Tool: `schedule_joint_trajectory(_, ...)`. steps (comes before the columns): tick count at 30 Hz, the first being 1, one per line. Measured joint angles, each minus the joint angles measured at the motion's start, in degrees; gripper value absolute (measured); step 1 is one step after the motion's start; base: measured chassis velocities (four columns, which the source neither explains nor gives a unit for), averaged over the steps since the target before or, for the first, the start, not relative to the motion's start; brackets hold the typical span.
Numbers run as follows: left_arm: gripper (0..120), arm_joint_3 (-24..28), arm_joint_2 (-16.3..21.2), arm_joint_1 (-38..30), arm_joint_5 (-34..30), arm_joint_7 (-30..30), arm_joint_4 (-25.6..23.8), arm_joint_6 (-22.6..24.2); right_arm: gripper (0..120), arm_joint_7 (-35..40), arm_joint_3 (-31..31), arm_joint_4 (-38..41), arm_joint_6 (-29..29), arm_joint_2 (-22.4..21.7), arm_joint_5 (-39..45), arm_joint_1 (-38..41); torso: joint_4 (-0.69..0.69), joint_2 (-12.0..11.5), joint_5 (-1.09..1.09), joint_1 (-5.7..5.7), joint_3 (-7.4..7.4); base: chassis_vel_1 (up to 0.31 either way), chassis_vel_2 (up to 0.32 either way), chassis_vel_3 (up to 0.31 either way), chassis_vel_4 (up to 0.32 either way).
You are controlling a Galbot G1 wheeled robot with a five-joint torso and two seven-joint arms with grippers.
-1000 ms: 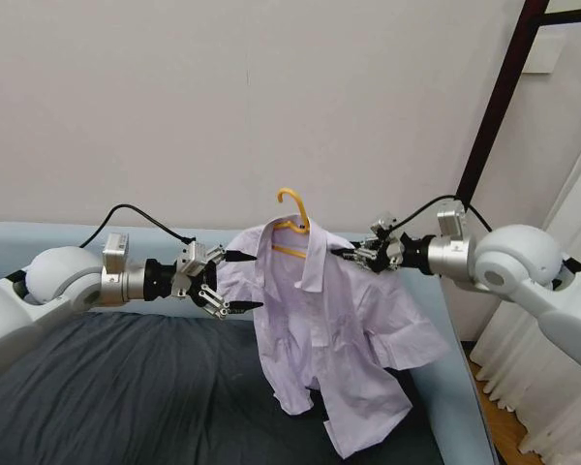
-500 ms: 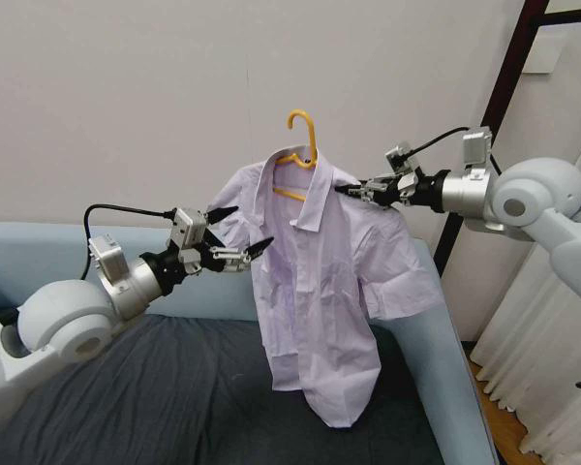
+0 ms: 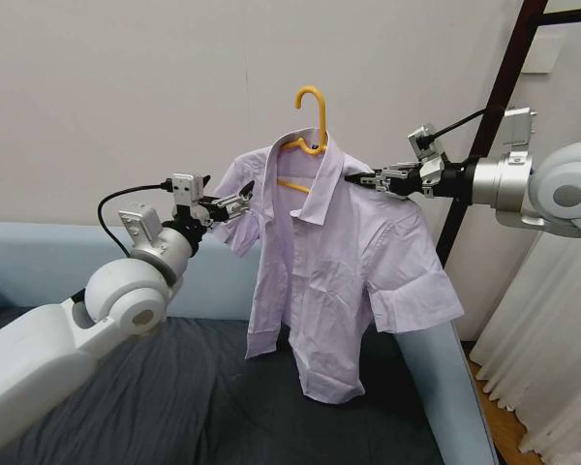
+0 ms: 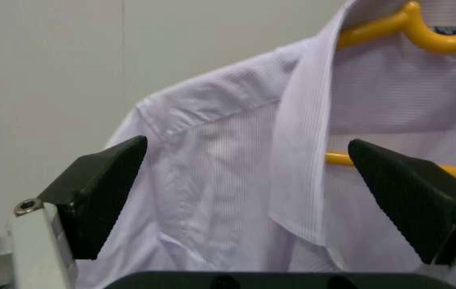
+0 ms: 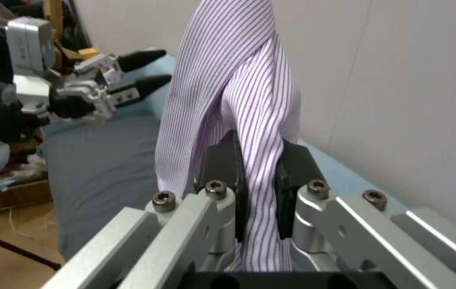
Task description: Pick up the clothes from the sofa and hang them on the clothes hanger.
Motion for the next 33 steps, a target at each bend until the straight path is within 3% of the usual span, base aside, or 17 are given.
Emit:
schedule_joint_trajectory(6, 100, 1.51, -5.79, -0.35, 0.29, -0.03, 1.96, 0.29, 7, 1.63, 1.13, 1.98, -1.06, -0.49, 1.09, -0.61, 0.01, 0.0, -0.01, 0.0, 0.0, 0.0, 0.0, 0.0, 0.0)
schedule_joint_trajectory(10, 98, 1.85, -6.62, -0.03, 0.34, 0.5, 1.58, 0.63, 7, 2.01, 1.21, 2.53, -1.26, -0.48, 1.26, -0.73, 0.03, 0.0, 0.0, 0.0, 0.0, 0.0, 0.0, 0.0, 0.0)
schedule_joint_trajectory(19, 68, 2.06, -7.93, -0.05, 0.35, 0.42, 1.96, 0.99, 7, 2.46, 1.29, 3.01, -1.4, -0.49, 1.55, -0.81, 0.03, 0.0, -0.01, 0.0, 0.0, 0.0, 0.0, 0.0, 0.0)
schedule_joint_trajectory(22, 49, 2.37, -9.9, -0.19, 0.28, -0.36, 3.09, 1.06, 7, 2.93, 1.54, 3.58, -1.48, -0.8, 2.02, -1.16, 0.01, 0.0, -0.01, 0.0, 0.0, 0.0, 0.0, 0.0, 0.0)
schedule_joint_trajectory(33, 14, 2.57, -11.01, 0.85, 0.72, -0.3, 3.45, 0.23, 7, 4.25, 4.18, 5.04, -1.72, -1.98, 2.72, -4.85, 0.01, 0.0, -0.01, 0.0, 0.0, 0.0, 0.0, 0.0, 0.0)
